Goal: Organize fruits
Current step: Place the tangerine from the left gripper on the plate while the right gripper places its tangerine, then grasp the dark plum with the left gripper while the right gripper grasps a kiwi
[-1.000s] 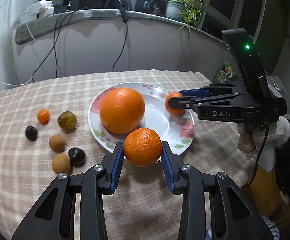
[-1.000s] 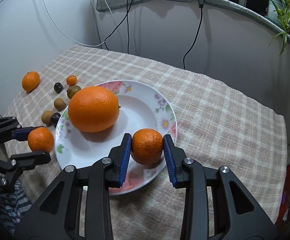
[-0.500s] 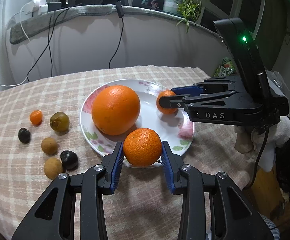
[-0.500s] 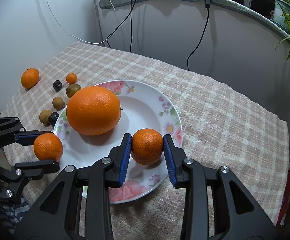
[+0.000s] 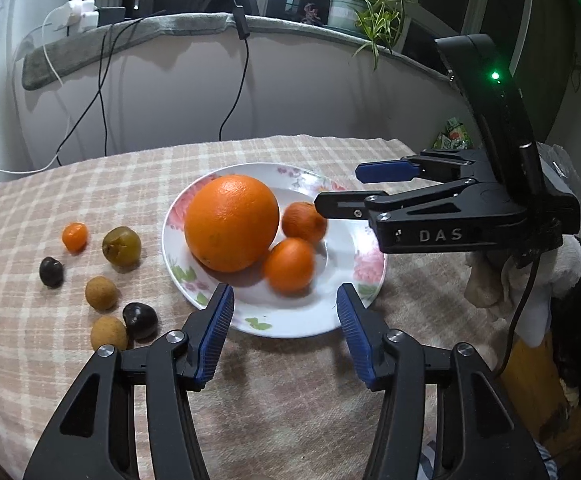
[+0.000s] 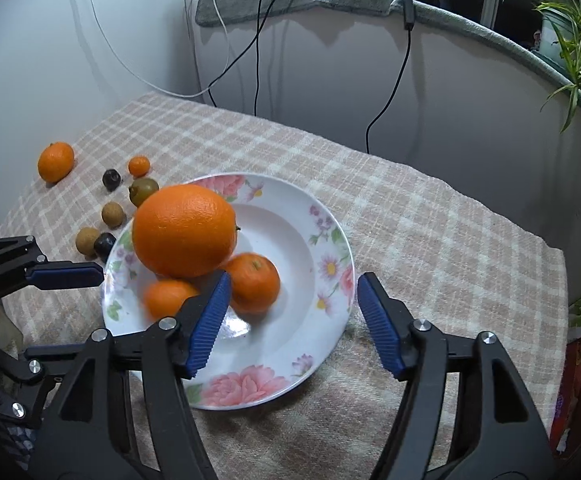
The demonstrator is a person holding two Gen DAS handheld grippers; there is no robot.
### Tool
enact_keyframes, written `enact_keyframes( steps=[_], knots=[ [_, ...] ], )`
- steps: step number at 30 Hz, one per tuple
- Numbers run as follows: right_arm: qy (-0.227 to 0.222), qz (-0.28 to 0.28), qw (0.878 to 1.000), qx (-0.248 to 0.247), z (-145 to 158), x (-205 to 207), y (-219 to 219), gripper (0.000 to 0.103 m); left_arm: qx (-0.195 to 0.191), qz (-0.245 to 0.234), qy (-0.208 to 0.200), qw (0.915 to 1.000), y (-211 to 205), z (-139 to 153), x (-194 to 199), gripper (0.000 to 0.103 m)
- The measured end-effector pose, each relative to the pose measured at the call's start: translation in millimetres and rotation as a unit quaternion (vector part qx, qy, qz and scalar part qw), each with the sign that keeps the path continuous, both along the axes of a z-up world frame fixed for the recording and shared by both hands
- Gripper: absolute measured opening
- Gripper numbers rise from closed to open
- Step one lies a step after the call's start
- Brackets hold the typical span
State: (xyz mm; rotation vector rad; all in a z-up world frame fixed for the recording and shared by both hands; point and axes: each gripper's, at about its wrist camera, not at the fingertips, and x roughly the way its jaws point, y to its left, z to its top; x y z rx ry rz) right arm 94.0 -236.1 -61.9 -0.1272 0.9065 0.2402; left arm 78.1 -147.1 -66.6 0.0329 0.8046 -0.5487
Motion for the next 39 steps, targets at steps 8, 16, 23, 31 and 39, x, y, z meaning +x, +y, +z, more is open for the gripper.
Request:
enact_keyframes(
  steps=[8,16,23,31,39],
  knots=[
    [-0.006,-0.005,1.000,0.000,5.6,-4.8,2.1,0.085,-0.002,0.007,-0.006,1.0000,7.4,3.3,-5.0,0.055],
    [-0.011,-0.001,1.000,0.002,15.0,-13.8,10.8,0.090,-0.001,0.031,-0.014,0.9994,31.9,7.5,-10.6,0.059],
    [-0.018,0.025,0.999,0.021,28.9,-26.2,31.9,0.090,0.010,0.073,-0.001,0.9973,71.3,0.8,-17.1,0.064],
    [-0.015,0.077,0.996,0.041,35.9,-30.6,66.9,0.090,0.018,0.103,0.010,0.9945,113.6,-12.1,-25.6,0.064],
    [-0.002,0.122,0.991,0.046,27.6,-28.7,105.2,0.090,0.004,0.116,0.015,0.9932,137.6,-14.9,-16.1,0.055]
  ],
)
